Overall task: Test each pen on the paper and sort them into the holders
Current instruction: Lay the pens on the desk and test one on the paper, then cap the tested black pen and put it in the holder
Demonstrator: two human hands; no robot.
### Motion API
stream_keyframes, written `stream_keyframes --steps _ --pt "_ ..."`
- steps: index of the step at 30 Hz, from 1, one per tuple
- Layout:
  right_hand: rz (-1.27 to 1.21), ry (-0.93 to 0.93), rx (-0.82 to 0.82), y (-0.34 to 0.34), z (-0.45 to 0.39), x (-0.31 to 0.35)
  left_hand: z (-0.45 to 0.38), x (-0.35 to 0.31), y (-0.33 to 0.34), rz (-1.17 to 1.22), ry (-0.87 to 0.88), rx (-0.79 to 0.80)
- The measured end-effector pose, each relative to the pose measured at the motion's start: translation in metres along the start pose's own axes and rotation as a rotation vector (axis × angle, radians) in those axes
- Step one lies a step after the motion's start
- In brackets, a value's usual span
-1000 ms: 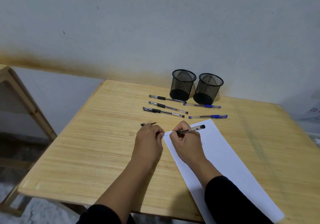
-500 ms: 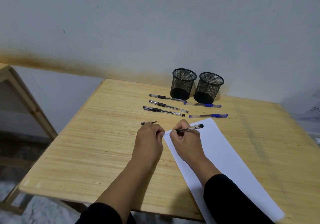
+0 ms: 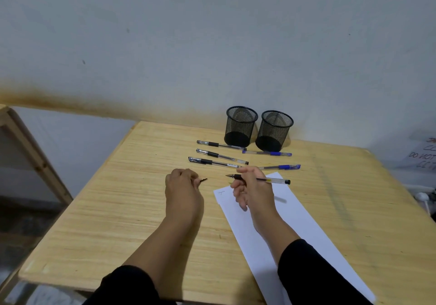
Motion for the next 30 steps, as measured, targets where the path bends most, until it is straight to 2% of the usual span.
stream_keyframes --steps 3,6,9,16,20,30 --pt "-0.014 -0.055 0.031 0.007 0.001 0.011 0.001 -0.011 -0.001 0.089 0.033 0.015" --pt "0.023 -0.100 0.018 0.008 0.000 0.022 0.006 -0.021 -0.005 0.303 -0.017 0.035" --pt "0.024 -0.098 -0.013 0.006 -0.002 0.023 0.008 -0.027 -0.007 0.387 -0.029 0.049" --pt "0.080 -0.093 -0.011 0.004 -0.002 0.021 0.010 -0.036 -0.006 0.405 0.044 0.122" --pt "0.075 -0.088 0.056 0.008 -0.001 0.020 0.012 -0.045 -0.004 0.410 0.088 0.172" --pt "0.038 -0.126 0.135 0.009 0.006 0.024 0.013 -0.052 0.000 0.431 0.091 0.180"
Point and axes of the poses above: each hand's wrist, its own z-axis away from the middle knuckle, its own y-axis out of the palm, x = y × z, the point moved 8 cm from there along -z, towards the middle knuckle, and after that the axes turned 1 degree about y, right-handed, at the moved point
